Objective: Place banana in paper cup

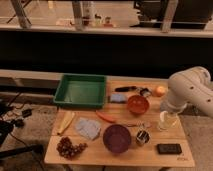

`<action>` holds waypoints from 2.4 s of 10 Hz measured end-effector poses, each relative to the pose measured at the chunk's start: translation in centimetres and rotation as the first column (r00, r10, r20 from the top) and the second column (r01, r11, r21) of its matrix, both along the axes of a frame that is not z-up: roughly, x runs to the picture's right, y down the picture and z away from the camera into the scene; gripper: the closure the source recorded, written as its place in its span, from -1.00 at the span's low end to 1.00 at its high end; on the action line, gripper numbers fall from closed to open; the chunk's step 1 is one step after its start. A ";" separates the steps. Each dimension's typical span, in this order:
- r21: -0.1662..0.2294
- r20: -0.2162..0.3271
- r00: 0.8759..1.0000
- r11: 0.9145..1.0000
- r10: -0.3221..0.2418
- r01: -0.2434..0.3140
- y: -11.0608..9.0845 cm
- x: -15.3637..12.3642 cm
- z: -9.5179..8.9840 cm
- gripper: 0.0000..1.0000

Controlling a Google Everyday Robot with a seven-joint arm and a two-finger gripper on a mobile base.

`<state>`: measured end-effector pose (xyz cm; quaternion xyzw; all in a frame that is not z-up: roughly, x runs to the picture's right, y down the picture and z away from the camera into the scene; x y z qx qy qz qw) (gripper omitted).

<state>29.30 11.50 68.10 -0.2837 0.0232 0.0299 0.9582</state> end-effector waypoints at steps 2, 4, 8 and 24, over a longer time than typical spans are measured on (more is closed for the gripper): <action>0.000 0.000 1.000 1.000 0.000 0.000 0.0 0.0 0.0 -0.60; 0.001 -0.001 1.000 1.000 0.000 0.000 -0.1 0.0 -0.1 -0.60; 0.019 0.092 0.995 0.999 -0.036 0.035 0.2 -4.1 -0.7 -0.60; 0.115 0.283 0.947 0.986 -0.150 0.122 1.4 -17.1 -3.1 -0.60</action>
